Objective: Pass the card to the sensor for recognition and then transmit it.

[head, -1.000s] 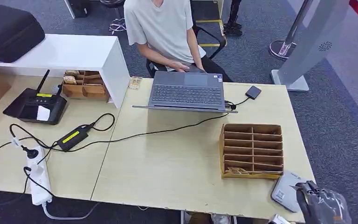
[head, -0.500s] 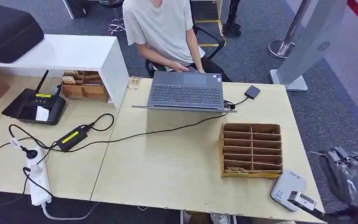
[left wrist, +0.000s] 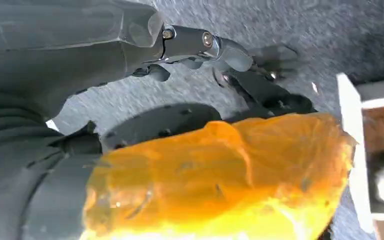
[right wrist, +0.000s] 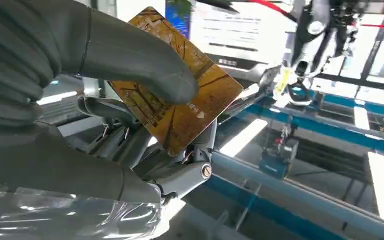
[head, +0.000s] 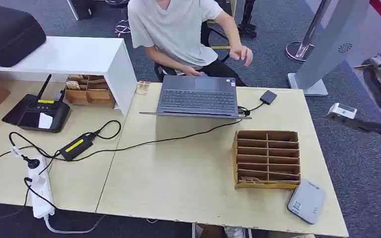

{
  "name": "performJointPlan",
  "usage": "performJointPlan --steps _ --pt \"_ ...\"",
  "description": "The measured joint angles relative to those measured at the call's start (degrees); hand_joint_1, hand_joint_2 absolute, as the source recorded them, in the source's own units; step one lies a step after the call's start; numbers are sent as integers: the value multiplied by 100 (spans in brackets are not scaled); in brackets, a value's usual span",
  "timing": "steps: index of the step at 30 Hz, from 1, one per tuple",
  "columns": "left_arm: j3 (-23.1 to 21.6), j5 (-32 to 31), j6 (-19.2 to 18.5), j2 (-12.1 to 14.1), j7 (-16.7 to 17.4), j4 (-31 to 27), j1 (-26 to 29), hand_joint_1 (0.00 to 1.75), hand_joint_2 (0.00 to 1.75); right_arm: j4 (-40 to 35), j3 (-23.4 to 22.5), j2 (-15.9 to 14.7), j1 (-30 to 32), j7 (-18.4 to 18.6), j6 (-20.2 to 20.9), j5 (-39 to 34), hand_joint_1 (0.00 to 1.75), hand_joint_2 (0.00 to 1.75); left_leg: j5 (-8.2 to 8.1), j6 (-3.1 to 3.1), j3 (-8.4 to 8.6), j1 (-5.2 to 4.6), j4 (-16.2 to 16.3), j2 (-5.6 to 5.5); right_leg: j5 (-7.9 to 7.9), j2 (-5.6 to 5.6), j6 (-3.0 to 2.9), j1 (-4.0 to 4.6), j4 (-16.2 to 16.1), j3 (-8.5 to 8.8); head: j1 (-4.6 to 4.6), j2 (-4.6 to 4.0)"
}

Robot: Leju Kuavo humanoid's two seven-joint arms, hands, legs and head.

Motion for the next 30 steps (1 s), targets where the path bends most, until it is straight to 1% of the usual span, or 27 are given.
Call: performJointPlan --steps 2,4,8,12,18,21,24,30 --pt "-37 -9 52 0 44 0 -37 0 0 384 367 90 -453 70 -2 22 175 175 1 -1 2 0 0 -4 0 -2 0 1 -1 0 -4 0" --pt "-52 -11 54 -2 50 0 -53 0 0 618 625 153 -691 89 -20 44 175 175 4 -1 -4 3 1 -25 -1 -25 0 3 -1 2 0 0" --pt "-133 -13 -105 -2 2 0 -50 0 0 1154 1099 326 -1198 194 26 131 175 175 7 -4 -16 3 0 -32 -1 -30 0 3 1 -2 2 0" --pt "-138 13 -411 -2 -101 0 -80 0 0 1901 1617 743 -1736 306 46 267 175 175 7 -4 -12 3 0 -23 0 -20 0 3 1 -3 0 0" --pt "-227 4 -483 -4 -140 0 -94 0 0 3005 2275 1513 -2384 566 234 441 175 175 14 -12 -8 7 1 -26 1 -21 -2 6 2 -5 -2 0" --pt "-271 4 -483 -7 -140 0 -92 0 0 3334 2440 1744 -2522 596 225 463 175 175 15 -11 -11 8 1 -38 1 -31 -2 7 2 -5 0 0" --pt "-277 4 -483 -7 -140 0 -92 0 0 3542 2539 1873 -2615 596 216 463 175 175 14 -11 -12 7 1 -37 1 -31 -2 7 1 -5 2 0" --pt "-280 4 -483 -7 -140 0 -91 0 0 3748 2657 1989 -2677 596 212 463 175 175 14 -11 -14 7 1 -38 1 -31 -1 6 -2 -4 2 0"
